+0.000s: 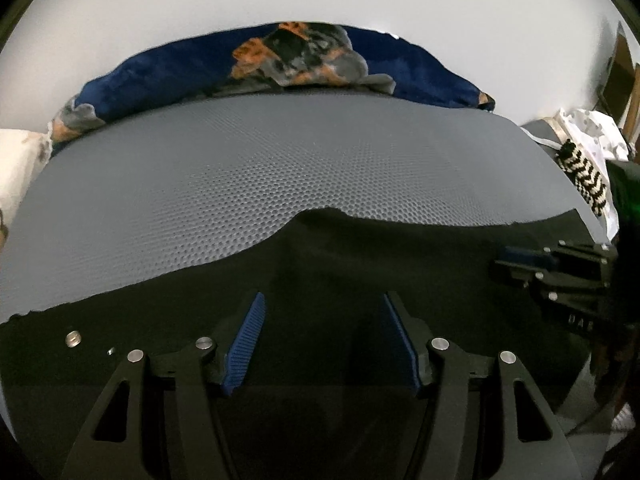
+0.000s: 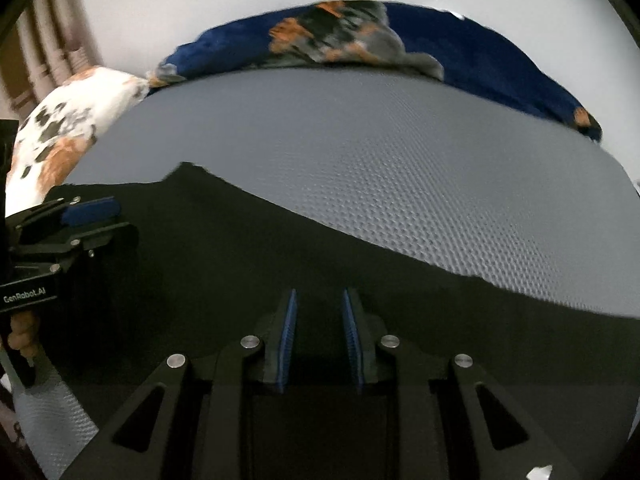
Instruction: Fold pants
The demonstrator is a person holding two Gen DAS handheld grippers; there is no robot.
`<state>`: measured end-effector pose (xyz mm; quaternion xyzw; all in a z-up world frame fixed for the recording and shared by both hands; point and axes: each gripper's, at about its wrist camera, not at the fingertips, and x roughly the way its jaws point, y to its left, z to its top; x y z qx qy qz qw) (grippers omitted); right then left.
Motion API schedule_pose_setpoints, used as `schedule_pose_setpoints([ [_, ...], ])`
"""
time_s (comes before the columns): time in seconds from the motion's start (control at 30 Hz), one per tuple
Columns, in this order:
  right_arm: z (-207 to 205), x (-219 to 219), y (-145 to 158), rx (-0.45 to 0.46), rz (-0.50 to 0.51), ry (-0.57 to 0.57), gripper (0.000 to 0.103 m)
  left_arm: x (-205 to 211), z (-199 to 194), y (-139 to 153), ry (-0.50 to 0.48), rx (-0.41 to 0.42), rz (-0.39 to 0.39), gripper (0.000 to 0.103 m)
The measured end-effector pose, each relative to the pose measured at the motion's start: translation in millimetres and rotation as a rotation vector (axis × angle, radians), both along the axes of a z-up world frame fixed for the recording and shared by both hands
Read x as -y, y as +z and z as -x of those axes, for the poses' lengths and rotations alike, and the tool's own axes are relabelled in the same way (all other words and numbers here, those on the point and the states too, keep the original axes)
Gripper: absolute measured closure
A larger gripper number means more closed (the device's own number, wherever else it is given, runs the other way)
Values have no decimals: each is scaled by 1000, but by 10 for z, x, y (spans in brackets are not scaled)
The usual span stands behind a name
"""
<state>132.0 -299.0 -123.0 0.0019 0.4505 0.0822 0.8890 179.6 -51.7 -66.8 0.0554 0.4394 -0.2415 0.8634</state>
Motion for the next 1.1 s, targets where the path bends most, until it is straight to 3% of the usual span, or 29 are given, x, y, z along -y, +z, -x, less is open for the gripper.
schedule_pose_setpoints([
  [0.23, -166, 145, -18, 30, 1, -99, 81, 129, -273, -190, 58, -21, -62, 45],
  [0.57, -249, 235, 54, 55, -33, -129, 80, 144, -273, -222, 69, -7, -95, 45],
  [0.8, -112, 369, 153, 75, -54, -201, 70, 161, -31, -144, 60, -1, -126, 44],
  [1.1, 207, 541, 208, 36, -50, -203, 70, -163, 373, -28, 96, 7, -109, 43],
])
